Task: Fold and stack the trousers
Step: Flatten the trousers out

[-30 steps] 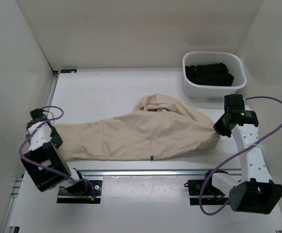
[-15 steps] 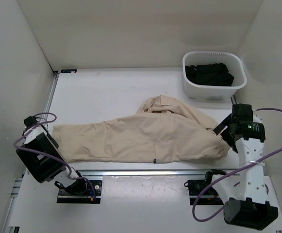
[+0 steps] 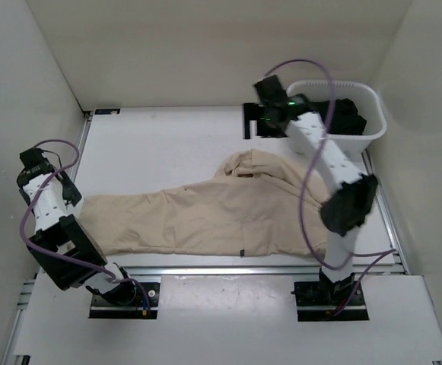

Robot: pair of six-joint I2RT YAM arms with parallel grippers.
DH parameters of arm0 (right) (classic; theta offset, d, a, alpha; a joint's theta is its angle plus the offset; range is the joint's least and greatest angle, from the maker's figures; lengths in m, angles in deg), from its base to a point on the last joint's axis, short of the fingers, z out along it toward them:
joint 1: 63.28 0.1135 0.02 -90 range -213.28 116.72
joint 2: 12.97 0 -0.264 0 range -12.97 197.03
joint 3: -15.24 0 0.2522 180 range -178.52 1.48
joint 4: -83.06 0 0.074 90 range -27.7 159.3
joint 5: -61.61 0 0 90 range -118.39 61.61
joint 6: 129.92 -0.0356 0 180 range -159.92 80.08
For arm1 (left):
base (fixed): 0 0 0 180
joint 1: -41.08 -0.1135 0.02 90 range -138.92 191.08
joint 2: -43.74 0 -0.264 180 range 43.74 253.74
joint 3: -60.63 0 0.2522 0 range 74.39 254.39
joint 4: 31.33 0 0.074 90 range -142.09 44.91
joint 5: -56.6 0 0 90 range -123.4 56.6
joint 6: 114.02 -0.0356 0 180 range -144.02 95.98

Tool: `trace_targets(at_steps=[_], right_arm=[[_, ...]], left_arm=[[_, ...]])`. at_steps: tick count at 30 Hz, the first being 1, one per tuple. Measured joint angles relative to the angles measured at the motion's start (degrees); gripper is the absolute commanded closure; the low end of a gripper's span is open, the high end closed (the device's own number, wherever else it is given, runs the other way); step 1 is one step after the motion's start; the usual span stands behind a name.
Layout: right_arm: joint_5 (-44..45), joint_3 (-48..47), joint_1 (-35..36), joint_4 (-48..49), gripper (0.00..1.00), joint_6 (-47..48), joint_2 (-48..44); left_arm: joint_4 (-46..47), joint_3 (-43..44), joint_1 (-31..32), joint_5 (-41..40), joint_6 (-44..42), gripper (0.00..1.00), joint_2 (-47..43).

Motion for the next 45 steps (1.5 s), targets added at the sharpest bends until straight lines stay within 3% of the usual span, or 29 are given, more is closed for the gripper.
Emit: trace_targets(at_steps=[4,11,13,16,17,18,19,24,27,30,34,37,39,41,43,45], right_arm=[[0.72,-17.99,4.83,3.82,0.01,0.22,21.33],[-3.1,-18.27,4.37,7.78,0.01,-5.9,36.41],[-4.55,-18.32,3.78,7.65,0.07,-7.5,39.08],[-6.47,-17.25,3.1,7.76,0.45,-8.74,40.39],[-7.32,-16.76,2.97,7.98,0.61,-9.44,40.04],[-8.24,-16.13,2.91,8.2,0.93,-9.6,39.76],[-9.09,-15.67,2.91,8.22,1.0,-9.88,39.69],[-16.2,-15.45,3.13,8.33,1.0,-10.03,38.69],[-19.71,-7.1,3.74,13.81,1.0,-10.64,30.36],[-18.93,12.52,4.66,21.88,1.0,-13.38,9.01],[-14.73,28.85,4.33,25.55,1.0,-16.63,-21.22],[-11.08,39.98,3.69,26.86,1.0,-19.17,-34.82],[-8.48,48.43,3.82,25.29,0.74,-22.27,-36.44],[-6.73,59.65,3.98,23.19,0.19,-26.16,-35.21],[-6.58,70.03,4.15,19.26,0.09,-27.82,-34.62],[-6.43,75.14,4.85,11.87,0.06,-29.57,-36.89]], left_arm=[[-3.04,-2.71,2.29,0.81,0.0,0.05,0.35],[-5.86,-6.23,5.29,0.61,0.0,0.05,0.66],[-5.84,-6.23,5.68,0.61,0.0,0.05,0.92],[-6.08,-6.23,6.4,0.52,0.0,0.05,0.98],[-6.12,-6.23,6.73,0.46,0.0,0.05,0.98],[-6.16,-6.23,7.08,0.39,0.0,0.05,0.98],[-6.27,-6.23,7.28,0.37,0.0,0.05,0.98],[-6.99,-6.23,9.18,0.28,0.0,0.05,0.98],[-7.48,-5.73,10.32,0.22,0.02,0.05,0.96],[-7.91,-3.87,11.08,0.13,0.0,0.05,0.68],[-8.13,-2.29,12.39,-0.04,0.02,0.05,-0.26],[-9.01,-1.07,14.93,-0.26,0.04,0.05,-0.55],[-10.19,0.94,18.21,-0.44,0.02,0.05,0.04],[-11.26,3.48,21.68,-0.68,0.04,0.05,1.14],[-11.78,6.32,25.81,-1.38,0.07,0.05,2.69],[-11.98,9.75,30.93,-2.99,0.07,0.05,4.76]])
